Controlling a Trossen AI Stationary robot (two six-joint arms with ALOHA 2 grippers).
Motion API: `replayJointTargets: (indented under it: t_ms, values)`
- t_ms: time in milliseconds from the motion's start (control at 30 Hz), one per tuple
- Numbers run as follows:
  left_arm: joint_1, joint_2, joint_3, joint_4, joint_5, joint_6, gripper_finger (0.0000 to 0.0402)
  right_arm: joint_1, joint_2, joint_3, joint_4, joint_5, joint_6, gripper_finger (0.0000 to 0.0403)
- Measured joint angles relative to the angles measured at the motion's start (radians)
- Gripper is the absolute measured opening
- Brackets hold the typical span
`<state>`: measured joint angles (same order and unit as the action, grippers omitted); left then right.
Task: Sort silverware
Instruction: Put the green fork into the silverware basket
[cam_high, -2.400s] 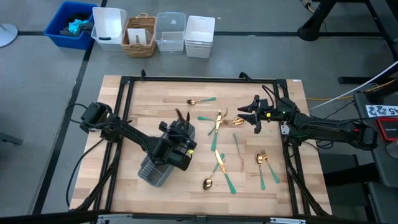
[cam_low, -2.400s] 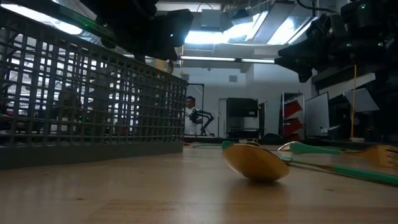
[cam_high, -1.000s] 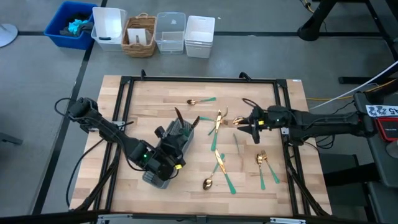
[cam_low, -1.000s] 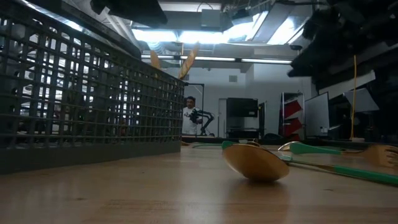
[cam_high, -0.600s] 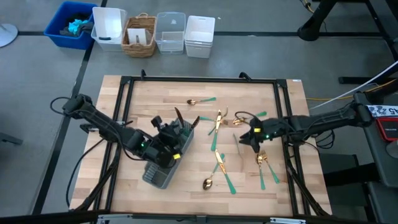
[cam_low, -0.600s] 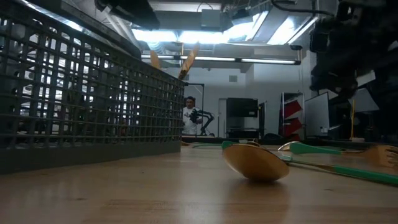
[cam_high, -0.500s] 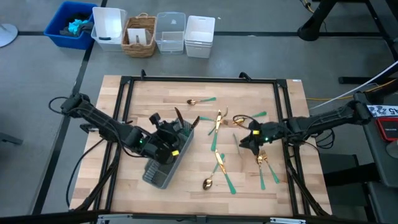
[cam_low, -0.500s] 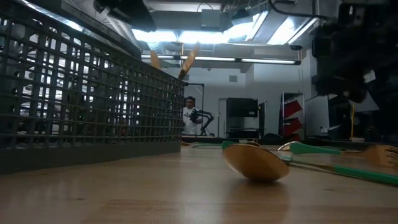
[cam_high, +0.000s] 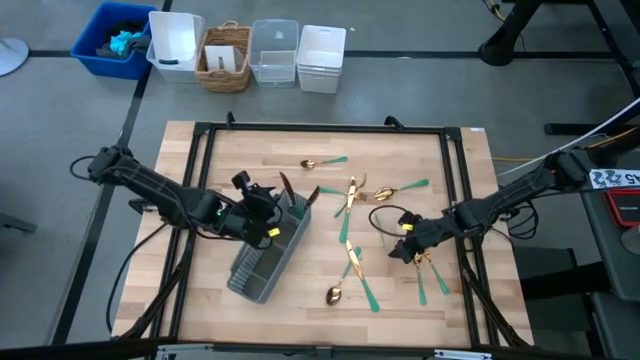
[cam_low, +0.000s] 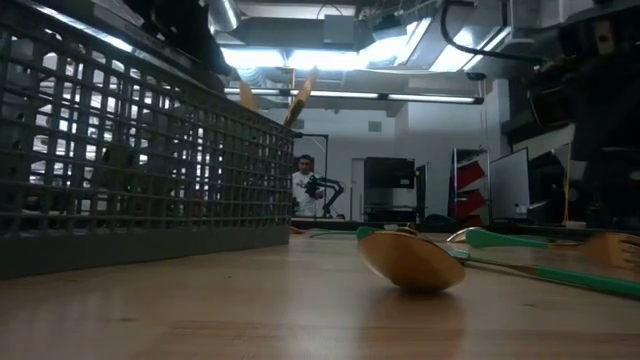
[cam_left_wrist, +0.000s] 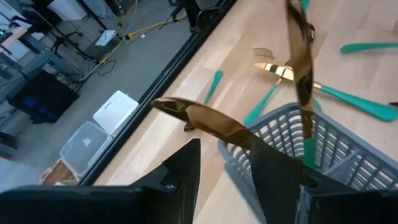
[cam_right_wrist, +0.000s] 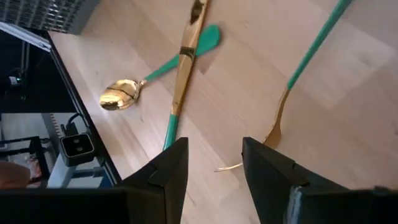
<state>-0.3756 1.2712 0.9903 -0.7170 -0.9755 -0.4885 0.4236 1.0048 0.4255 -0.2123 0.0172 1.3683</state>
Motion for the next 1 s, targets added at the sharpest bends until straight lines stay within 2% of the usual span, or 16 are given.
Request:
replayJointTargets:
  t_ms: [300,767,1000]
  values:
    - [0.003,-0.071,-0.038,-0.003,0.002,-0.001,0.0129,0.029,0.085,0.000,0.001,0.014,0.120,0.0152]
    - [0.002,-0.074,-0.038,0.008,0.023,-0.008,0.0129,0.029,0.179,0.000,0.008,0.007,0.147,0.0152]
    - [0.003,-0.074,-0.038,0.013,0.023,0.007,0.0129,0.029,0.269,0.032,0.018,0.006,0.143,0.0152]
